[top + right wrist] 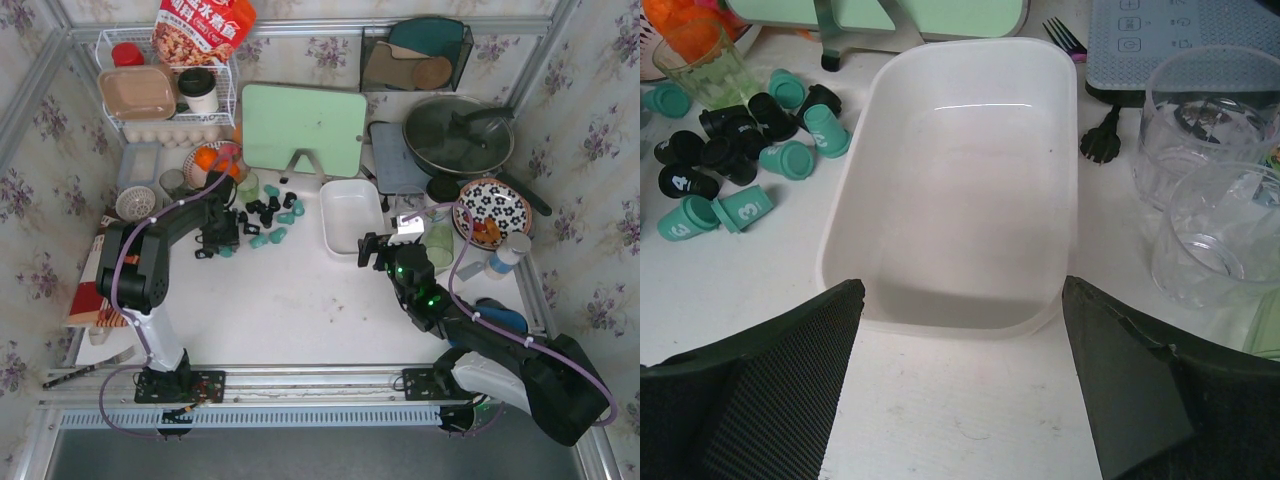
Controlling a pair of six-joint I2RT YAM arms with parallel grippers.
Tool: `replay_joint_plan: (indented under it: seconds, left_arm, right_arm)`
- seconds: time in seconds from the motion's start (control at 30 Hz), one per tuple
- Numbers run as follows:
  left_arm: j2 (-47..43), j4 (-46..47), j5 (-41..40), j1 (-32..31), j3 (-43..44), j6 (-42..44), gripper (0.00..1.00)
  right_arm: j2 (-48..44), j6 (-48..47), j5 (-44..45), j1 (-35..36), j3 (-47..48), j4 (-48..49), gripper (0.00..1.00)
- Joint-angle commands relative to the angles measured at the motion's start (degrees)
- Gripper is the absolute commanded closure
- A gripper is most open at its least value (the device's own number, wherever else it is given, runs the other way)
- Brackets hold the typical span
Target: Mix the coffee capsules in the storage basket
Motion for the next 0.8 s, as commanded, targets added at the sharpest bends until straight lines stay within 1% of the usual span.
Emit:
replay_joint_plan:
  seconds: [0.0, 0.13, 0.27, 0.4, 0.53, 0.6, 0.7, 0.77]
  left_arm:
    - [0.4, -1.6, 1.1, 0.0, 0.3, -0.9, 0.53]
    - [0.4, -1.7, 1.3, 0.0, 0.0, -0.8, 0.63]
    - [-1.1, -1.2, 1.5, -0.3, -0.7, -1.2, 0.67]
    - [-5.3, -0.5, 2.5, -1.8, -1.4, -1.6, 0.68]
    - [-11.7, 1.5, 2.7, -6.7, -1.8, -1.9, 0.69]
    - [-15.1, 4.8, 2.9, -10.0, -3.1, -2.7, 0.69]
    - [-19.5, 13.8, 4.3, -16.2, -6.0, -4.1, 0.70]
    - [-19.8, 21.1, 3.6, -20.9, -7.5, -4.6, 0.70]
  right_arm:
    - [-0.2, -0.4, -0.1, 0.0, 0.3, 2.7, 0.12]
    - [-0.4, -0.4, -0.1, 0.1, 0.3, 2.6, 0.12]
    - [-0.5, -0.4, -0.2, 0.0, 0.3, 2.5, 0.12]
    - [-0.8, -0.4, -0.1, 0.0, 0.3, 2.4, 0.12]
    - [-1.4, -0.2, 0.4, 0.0, 0.3, 2.0, 0.12]
    - [-2.4, 0.2, 1.6, 0.0, -0.1, 1.9, 0.12]
    - [-4.9, 0.7, 3.3, 0.0, -1.2, 2.5, 0.12]
    - [-6.6, 1.0, 3.8, 0.0, -2.1, 3.0, 0.12]
